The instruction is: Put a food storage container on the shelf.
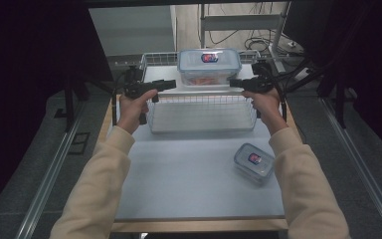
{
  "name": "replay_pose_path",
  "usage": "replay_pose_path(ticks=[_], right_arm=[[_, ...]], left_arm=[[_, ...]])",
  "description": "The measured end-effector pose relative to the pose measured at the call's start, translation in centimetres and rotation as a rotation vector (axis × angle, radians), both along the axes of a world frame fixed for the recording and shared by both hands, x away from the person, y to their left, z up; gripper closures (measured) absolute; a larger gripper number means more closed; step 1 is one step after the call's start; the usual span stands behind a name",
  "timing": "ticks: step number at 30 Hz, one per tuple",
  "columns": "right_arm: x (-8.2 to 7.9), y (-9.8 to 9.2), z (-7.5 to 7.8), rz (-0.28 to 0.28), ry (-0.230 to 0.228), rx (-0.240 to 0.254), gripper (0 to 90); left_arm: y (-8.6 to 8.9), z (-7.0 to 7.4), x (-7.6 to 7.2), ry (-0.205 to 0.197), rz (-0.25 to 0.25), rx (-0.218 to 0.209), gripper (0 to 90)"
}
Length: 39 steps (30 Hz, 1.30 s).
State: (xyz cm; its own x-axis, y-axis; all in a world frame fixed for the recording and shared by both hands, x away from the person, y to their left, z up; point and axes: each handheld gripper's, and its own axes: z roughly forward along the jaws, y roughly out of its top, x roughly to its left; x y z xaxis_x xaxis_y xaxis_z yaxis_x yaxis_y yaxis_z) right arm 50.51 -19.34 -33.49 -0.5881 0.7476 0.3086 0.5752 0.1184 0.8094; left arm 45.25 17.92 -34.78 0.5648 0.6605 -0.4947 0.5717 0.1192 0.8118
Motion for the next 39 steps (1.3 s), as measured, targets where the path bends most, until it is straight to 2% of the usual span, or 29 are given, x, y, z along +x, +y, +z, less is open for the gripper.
replay_pose_path(ticks=[7,11,13,15,19,21,25,26,27,29,30,31,32,33,34,35,38,39], right_arm=[[-1.4,-0.8,0.4,0.017,-0.01,0.017,89.5],[-2.6,-1.4,0.1,0.041,-0.011,0.012,89.4],[-2.9,-1.5,0.0,0.048,-0.013,0.01,89.4],[-3.5,-1.7,-0.4,0.072,-0.007,0.01,89.4],[-4.1,-1.9,-1.0,0.092,-0.006,0.024,89.4],[-4.8,-2.4,-1.6,0.105,-0.008,0.037,89.5],[-5.6,-2.9,-2.3,0.108,-0.01,0.044,89.4],[-6.1,-3.3,-2.8,0.109,-0.01,0.051,89.4],[-6.1,-3.3,-2.8,0.109,-0.01,0.051,89.4],[-7.1,-4.1,-3.6,0.108,-0.007,0.054,89.4],[-7.4,-4.3,-3.9,0.107,-0.005,0.056,89.4],[-7.4,-4.3,-3.9,0.107,-0.005,0.056,89.4],[-8.1,-4.9,-4.5,0.11,-0.004,0.061,89.4],[-8.3,-5.1,-4.7,0.113,-0.003,0.059,89.4],[-8.7,-5.5,-5.1,0.112,-0.001,0.063,89.5],[-9.1,-5.8,-5.4,0.117,0.002,0.064,89.4],[-10.0,-6.5,-6.3,0.123,0.009,0.064,89.4],[-10.0,-6.5,-6.3,0.123,0.009,0.064,89.4]], left_arm=[[0.1,-0.2,-1.2,-0.012,0.001,0.015,31.8],[0.1,-0.7,-3.0,-0.027,-0.009,0.031,31.5],[0.1,-0.8,-3.3,-0.029,-0.014,0.031,31.3],[0.0,-1.2,-4.5,-0.034,-0.019,0.034,31.2],[0.2,-1.7,-5.3,-0.031,-0.029,0.013,31.1],[0.4,-2.2,-6.4,-0.039,-0.039,-0.003,31.0],[0.5,-2.8,-7.3,-0.048,-0.045,-0.002,30.9],[0.6,-3.3,-8.1,-0.051,-0.047,0.003,30.8],[0.6,-3.3,-8.1,-0.051,-0.047,0.003,30.7],[0.5,-4.0,-8.8,-0.047,-0.051,0.01,30.4],[0.4,-4.6,-9.4,-0.051,-0.051,0.029,30.3],[0.4,-4.6,-9.4,-0.051,-0.051,0.029,30.3],[0.3,-5.4,-10.1,-0.046,-0.058,0.035,30.1],[0.3,-5.4,-10.1,-0.046,-0.058,0.035,30.1],[0.2,-6.4,-10.8,-0.041,-0.061,0.044,30.1],[0.2,-6.4,-10.8,-0.041,-0.061,0.044,30.1],[0.1,-7.9,-11.7,-0.026,-0.075,0.05,30.1],[0.1,-7.9,-11.7,-0.026,-0.075,0.05,30.1]])
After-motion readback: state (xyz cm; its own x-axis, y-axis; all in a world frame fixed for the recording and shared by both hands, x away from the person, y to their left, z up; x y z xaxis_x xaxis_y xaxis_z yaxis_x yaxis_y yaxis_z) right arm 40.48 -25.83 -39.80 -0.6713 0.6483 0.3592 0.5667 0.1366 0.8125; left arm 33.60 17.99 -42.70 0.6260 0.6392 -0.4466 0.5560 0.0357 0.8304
